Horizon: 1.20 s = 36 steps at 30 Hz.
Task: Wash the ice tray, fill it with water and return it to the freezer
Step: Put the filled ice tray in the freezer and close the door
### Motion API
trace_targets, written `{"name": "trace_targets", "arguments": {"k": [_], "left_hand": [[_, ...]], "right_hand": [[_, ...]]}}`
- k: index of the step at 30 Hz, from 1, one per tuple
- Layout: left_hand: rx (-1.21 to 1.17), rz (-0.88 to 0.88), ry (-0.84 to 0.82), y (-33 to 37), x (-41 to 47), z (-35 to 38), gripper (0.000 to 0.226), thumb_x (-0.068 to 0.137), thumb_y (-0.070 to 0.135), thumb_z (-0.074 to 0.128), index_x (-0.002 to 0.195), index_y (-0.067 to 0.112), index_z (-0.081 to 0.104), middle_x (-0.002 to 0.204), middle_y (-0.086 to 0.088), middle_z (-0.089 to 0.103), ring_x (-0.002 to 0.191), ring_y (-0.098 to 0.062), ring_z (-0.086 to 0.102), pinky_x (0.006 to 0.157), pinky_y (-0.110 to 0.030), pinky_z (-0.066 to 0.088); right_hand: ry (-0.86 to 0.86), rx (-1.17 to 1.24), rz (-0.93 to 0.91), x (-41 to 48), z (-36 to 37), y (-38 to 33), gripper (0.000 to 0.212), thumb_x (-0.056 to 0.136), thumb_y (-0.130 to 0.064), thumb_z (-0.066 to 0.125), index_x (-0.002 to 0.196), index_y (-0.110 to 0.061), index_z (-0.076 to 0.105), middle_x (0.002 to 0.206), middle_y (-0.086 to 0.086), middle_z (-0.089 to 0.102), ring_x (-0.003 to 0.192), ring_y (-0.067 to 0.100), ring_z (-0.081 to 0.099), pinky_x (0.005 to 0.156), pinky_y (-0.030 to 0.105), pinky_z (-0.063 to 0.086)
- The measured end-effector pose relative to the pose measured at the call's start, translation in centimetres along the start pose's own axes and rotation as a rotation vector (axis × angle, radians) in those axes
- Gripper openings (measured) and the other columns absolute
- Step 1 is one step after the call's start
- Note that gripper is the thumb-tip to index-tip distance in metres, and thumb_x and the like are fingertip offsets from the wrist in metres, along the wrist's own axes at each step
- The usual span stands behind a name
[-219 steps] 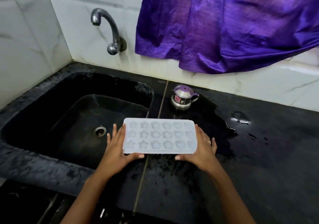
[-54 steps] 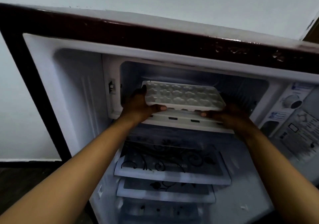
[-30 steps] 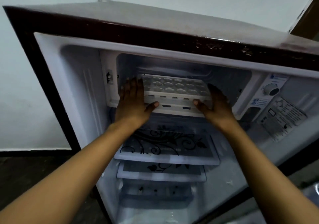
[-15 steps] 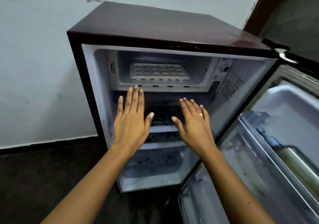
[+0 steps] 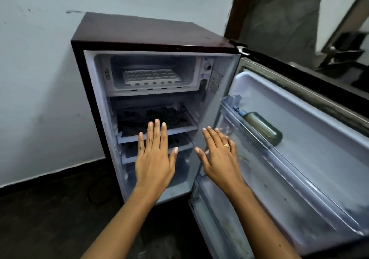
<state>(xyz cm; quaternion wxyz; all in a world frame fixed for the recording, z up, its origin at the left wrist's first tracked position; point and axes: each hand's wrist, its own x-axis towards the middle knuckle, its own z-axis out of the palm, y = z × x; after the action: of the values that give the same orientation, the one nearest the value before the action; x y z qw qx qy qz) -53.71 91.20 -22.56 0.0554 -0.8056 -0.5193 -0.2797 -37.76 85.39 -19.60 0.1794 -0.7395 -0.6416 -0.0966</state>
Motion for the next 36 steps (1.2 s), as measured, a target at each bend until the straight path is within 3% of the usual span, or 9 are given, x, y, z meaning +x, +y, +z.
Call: {"name": "trace_targets", "arguments": {"k": [4, 7, 11, 19, 23, 26, 29, 33, 36], "left_hand": [[-0.046, 0.067, -0.018, 2.6, -3.1, -0.5, 0.065, 0.093, 0.043, 0.031, 0.146, 0.007, 0.023, 0.153, -0.013, 0.024, 0.142, -0.022, 0.009, 0.114, -0.039, -0.002], [-0.067, 0.094, -0.047, 4.9, -5.1, -0.9, 0.065, 0.093, 0.043, 0.031, 0.145, 0.004, 0.028, 0.152, -0.014, 0.028, 0.142, -0.022, 0.016, 0.113, -0.039, 0.0], [-0.094, 0.14, -0.075, 8.2, -6.9, -0.9, 0.065, 0.094, 0.045, 0.026, 0.143, 0.002, 0.03, 0.151, -0.014, 0.03, 0.141, -0.022, 0.016, 0.114, -0.038, 0.001], [-0.204, 0.281, -0.086, 17.3, -8.2, -1.6, 0.064, 0.094, 0.042, 0.03, 0.145, 0.004, 0.027, 0.152, -0.011, 0.029, 0.141, -0.02, 0.014, 0.114, -0.039, 0.003], [-0.239, 0.349, -0.067, 21.9, -8.5, -2.6, 0.063, 0.095, 0.041, 0.031, 0.146, 0.006, 0.026, 0.153, -0.01, 0.027, 0.142, -0.019, 0.012, 0.115, -0.037, -0.001], [-0.264, 0.388, -0.087, 24.6, -8.8, -3.3, 0.062, 0.096, 0.042, 0.025, 0.146, 0.006, 0.024, 0.153, -0.011, 0.026, 0.143, -0.02, 0.013, 0.114, -0.039, 0.003], [-0.243, 0.423, -0.127, 26.8, -9.3, -3.8, 0.06, 0.097, 0.043, 0.023, 0.145, 0.006, 0.03, 0.151, -0.01, 0.031, 0.141, -0.024, 0.024, 0.113, -0.04, 0.006], [-0.241, 0.455, -0.224, 28.2, -10.7, -3.3, 0.059, 0.099, 0.044, 0.018, 0.142, 0.009, 0.037, 0.147, -0.007, 0.04, 0.137, -0.022, 0.032, 0.111, -0.039, 0.008], [-0.277, 0.425, -0.267, 28.5, -11.5, -3.1, 0.065, 0.097, 0.05, 0.007, 0.146, 0.012, 0.028, 0.152, -0.004, 0.031, 0.141, -0.02, 0.018, 0.113, -0.034, -0.005]], "right_hand": [[0.007, -0.005, 0.064, -4.1, -1.9, 1.1, 0.071, 0.087, -0.056, 0.013, 0.145, -0.02, 0.03, 0.152, -0.001, 0.031, 0.143, 0.018, 0.022, 0.108, 0.029, 0.002], [-0.01, -0.062, 0.132, -6.8, -3.2, 2.5, 0.065, 0.091, -0.054, 0.02, 0.141, -0.018, 0.04, 0.145, 0.003, 0.043, 0.137, 0.022, 0.036, 0.106, 0.032, 0.009], [-0.009, -0.132, 0.2, -9.8, -5.0, 4.6, 0.063, 0.096, -0.052, 0.012, 0.134, -0.017, 0.049, 0.137, 0.003, 0.053, 0.13, 0.023, 0.047, 0.105, 0.036, 0.016], [0.259, -0.234, 0.257, -14.4, -11.5, 10.1, 0.048, 0.093, -0.041, 0.033, 0.129, -0.017, 0.052, 0.138, 0.006, 0.052, 0.132, 0.019, 0.033, 0.11, 0.035, 0.007], [0.395, -0.313, 0.267, -16.1, -14.8, 13.1, 0.047, 0.091, -0.039, 0.039, 0.132, -0.018, 0.05, 0.146, 0.008, 0.04, 0.137, 0.023, 0.026, 0.11, 0.041, 0.011], [0.508, -0.325, 0.33, -17.4, -17.0, 15.3, 0.052, 0.089, -0.038, 0.042, 0.138, -0.021, 0.043, 0.153, 0.005, 0.024, 0.141, 0.025, 0.016, 0.112, 0.039, 0.005], [0.61, -0.239, 0.453, -18.4, -18.5, 17.4, 0.062, 0.088, -0.04, 0.044, 0.145, -0.022, 0.028, 0.155, 0.003, 0.008, 0.143, 0.025, 0.003, 0.113, 0.035, 0.001], [0.624, 0.124, 0.557, -19.0, -19.5, 19.6, 0.079, 0.09, -0.036, 0.056, 0.15, -0.023, 0.006, 0.158, 0.007, -0.008, 0.145, 0.027, -0.001, 0.111, 0.052, 0.013], [0.506, 0.475, 0.585, -19.4, -19.7, 20.3, 0.088, 0.089, -0.032, 0.058, 0.148, -0.026, -0.008, 0.159, 0.003, -0.006, 0.145, 0.021, 0.006, 0.115, 0.051, 0.016]]}}
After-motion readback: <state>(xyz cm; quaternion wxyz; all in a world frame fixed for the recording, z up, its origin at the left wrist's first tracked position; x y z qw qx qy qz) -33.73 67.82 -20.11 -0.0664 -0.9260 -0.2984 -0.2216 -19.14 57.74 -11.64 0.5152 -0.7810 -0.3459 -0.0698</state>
